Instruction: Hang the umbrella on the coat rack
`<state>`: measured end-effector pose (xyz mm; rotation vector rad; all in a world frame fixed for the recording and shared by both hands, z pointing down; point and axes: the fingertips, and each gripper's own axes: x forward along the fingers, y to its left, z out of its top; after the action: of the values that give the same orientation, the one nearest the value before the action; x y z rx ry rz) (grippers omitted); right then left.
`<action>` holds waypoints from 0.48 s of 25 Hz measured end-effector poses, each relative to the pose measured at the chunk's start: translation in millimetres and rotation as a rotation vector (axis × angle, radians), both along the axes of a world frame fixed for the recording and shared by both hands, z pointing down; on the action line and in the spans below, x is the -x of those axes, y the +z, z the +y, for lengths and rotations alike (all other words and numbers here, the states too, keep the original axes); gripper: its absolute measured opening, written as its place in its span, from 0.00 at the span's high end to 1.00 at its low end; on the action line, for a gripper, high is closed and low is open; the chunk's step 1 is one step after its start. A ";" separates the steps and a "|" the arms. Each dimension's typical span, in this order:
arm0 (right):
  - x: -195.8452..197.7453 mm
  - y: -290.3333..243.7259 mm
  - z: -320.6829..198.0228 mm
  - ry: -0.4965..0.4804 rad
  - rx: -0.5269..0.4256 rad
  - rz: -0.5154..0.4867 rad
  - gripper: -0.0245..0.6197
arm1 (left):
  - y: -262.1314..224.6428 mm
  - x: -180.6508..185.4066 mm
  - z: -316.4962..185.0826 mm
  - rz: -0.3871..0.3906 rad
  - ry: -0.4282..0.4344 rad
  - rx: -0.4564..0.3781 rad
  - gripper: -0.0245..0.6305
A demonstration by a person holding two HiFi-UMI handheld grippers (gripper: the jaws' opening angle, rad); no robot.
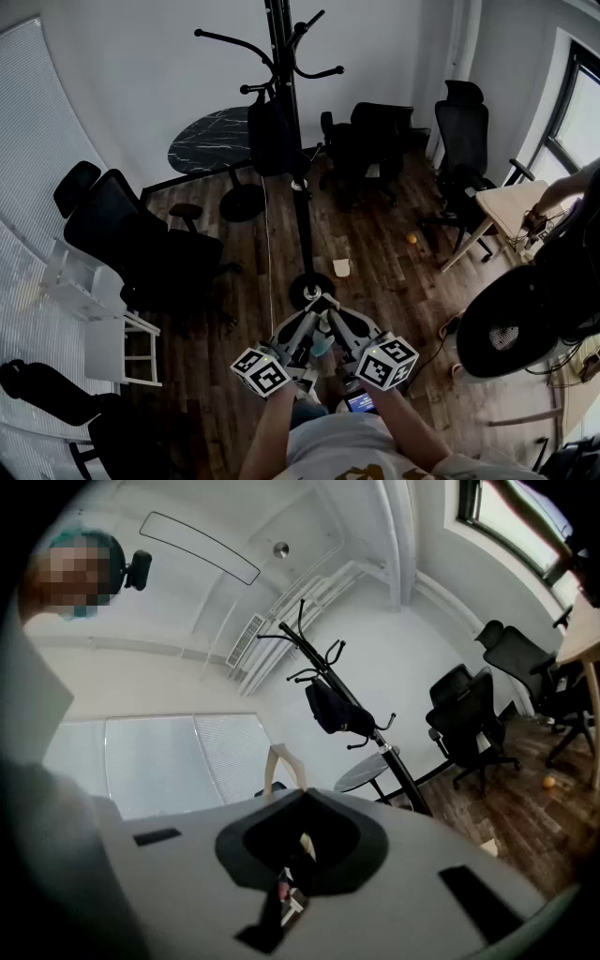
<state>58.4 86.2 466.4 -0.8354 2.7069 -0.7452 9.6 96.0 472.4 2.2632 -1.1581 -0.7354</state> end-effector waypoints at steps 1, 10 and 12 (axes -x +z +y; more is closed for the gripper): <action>-0.2 -0.5 -0.9 -0.002 -0.001 0.002 0.94 | -1.9 -0.6 -0.8 0.002 -0.003 0.005 0.93; -10.6 1.0 8.5 -0.003 -0.008 0.008 0.94 | -0.1 -11.4 8.4 0.006 -0.001 0.001 0.93; -14.3 1.1 8.3 -0.004 -0.009 0.006 0.94 | 3.3 -14.0 8.1 0.010 0.003 -0.008 0.93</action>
<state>72.6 94.6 467.5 -0.8321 2.7164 -0.7313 23.6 104.1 475.7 2.2644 -1.1488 -0.7506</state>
